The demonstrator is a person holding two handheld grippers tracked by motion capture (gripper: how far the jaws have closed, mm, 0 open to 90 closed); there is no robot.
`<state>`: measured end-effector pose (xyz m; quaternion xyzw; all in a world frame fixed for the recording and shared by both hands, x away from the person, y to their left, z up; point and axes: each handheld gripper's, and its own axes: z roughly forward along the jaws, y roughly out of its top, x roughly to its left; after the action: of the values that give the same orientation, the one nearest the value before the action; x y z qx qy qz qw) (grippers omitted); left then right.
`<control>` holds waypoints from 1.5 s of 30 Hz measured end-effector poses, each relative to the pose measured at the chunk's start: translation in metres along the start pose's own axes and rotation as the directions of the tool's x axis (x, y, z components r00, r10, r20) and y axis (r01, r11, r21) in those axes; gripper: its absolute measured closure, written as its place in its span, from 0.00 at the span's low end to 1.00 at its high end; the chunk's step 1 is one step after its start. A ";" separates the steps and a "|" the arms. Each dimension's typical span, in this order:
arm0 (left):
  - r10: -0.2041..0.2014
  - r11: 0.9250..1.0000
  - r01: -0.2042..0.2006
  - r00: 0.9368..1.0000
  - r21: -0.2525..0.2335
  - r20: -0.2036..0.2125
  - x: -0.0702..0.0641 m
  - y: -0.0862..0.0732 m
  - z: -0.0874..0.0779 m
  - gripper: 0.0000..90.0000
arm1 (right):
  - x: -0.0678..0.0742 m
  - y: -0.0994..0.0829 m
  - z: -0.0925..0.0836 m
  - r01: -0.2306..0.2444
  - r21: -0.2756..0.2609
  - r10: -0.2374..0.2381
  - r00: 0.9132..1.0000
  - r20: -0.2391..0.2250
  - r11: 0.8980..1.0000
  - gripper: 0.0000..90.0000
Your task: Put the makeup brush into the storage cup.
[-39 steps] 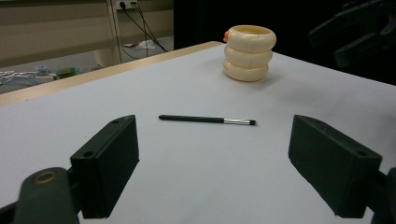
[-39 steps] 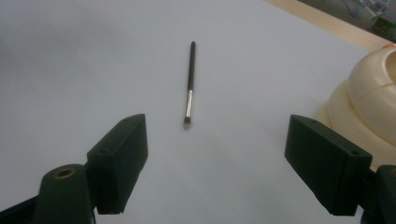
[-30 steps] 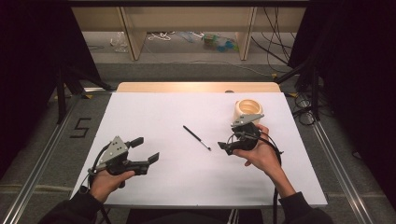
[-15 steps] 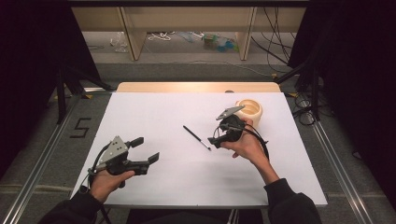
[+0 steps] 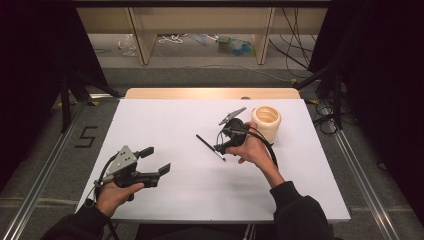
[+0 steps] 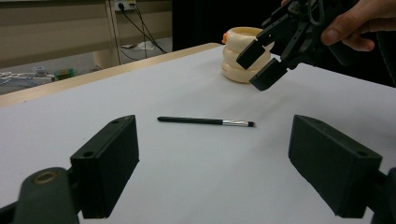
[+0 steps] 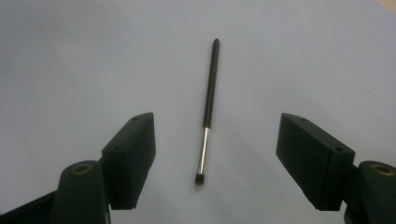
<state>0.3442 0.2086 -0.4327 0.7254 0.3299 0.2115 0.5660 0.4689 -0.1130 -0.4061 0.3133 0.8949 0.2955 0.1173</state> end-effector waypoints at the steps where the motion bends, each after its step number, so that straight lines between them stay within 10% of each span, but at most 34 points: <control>1: -0.001 1.000 0.001 1.000 -0.009 0.007 0.000 -0.001 0.001 0.18 | 0.000 0.001 0.001 -0.007 0.004 0.007 1.000 0.000 1.000 0.33; 45: -0.006 1.000 0.006 1.000 -0.002 0.002 0.000 0.000 0.001 0.18 | -0.004 0.024 0.054 0.017 0.173 -0.012 1.000 -0.029 0.985 0.37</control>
<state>0.3443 0.2080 -0.4331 0.7240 0.3312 0.2092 0.5678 0.5051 -0.0759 -0.4346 0.3118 0.9209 0.2201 0.0794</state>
